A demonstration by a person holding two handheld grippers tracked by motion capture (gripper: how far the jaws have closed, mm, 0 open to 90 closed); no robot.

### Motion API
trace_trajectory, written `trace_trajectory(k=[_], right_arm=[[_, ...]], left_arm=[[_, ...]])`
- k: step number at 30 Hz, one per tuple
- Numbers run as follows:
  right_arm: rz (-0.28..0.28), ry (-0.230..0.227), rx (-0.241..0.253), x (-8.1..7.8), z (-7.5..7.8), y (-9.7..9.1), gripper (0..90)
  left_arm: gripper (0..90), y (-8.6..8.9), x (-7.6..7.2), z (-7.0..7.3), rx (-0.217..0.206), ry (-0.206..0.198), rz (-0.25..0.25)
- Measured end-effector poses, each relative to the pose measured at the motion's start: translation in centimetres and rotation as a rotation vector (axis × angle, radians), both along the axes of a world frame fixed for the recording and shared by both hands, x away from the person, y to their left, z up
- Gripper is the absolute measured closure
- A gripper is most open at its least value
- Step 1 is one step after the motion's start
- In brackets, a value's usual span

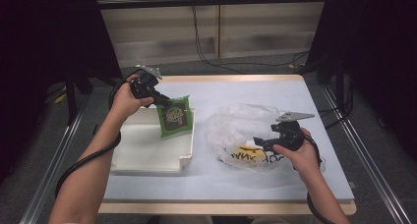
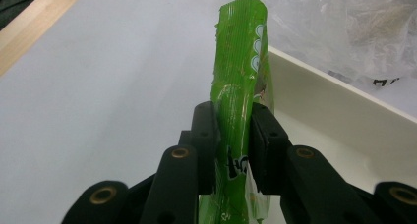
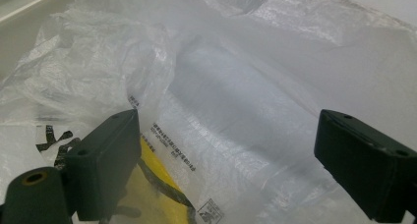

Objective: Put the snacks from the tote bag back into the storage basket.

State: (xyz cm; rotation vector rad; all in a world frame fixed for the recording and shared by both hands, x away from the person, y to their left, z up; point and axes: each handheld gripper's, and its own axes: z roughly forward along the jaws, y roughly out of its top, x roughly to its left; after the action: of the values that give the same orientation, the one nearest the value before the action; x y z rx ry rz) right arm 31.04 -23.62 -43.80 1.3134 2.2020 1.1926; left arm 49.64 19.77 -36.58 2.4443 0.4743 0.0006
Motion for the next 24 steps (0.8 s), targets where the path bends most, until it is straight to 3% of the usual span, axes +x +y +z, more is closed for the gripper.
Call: trace_trajectory(k=[5, 9, 12, 15, 17, 19, 22, 24], right_arm=[[0.004, 0.012, -0.01, -0.03, -0.25, 0.13, 10.4], [0.006, 0.009, -0.007, 0.03, -0.12, 0.25, 10.3], [0.007, 0.007, -0.009, 0.02, -0.16, 0.15, 10.3], [0.0, 0.01, -0.004, -0.02, -0.16, 0.06, 10.3], [-0.002, 0.005, -0.006, -0.01, -0.11, -0.03, 10.3], [-0.001, 0.003, -0.002, -0.03, -0.05, -0.07, 10.3], [-0.003, 0.0, -0.002, -0.09, 0.04, -0.12, 10.3], [-0.003, -0.002, -0.003, -0.12, 0.08, -0.15, 10.3]], left_arm=[[73.5, -0.01, -0.01, -0.63, -0.008, 0.012, 0.003], [70.5, -0.12, -0.02, -0.62, 0.006, -0.009, 0.019], [68.1, -0.03, 0.02, -0.8, -0.014, 0.011, 0.023], [57.6, 0.12, 0.09, -0.85, -0.007, -0.012, 0.052], [52.8, 0.15, 0.12, -1.0, -0.038, 0.0, 0.069], [45.2, 0.15, 0.26, -0.95, -0.014, -0.008, 0.052], [38.4, -0.04, -0.08, -0.83, -0.016, -0.018, 0.09], [28.7, 0.12, -0.09, -0.57, -0.032, -0.023, 0.1]])
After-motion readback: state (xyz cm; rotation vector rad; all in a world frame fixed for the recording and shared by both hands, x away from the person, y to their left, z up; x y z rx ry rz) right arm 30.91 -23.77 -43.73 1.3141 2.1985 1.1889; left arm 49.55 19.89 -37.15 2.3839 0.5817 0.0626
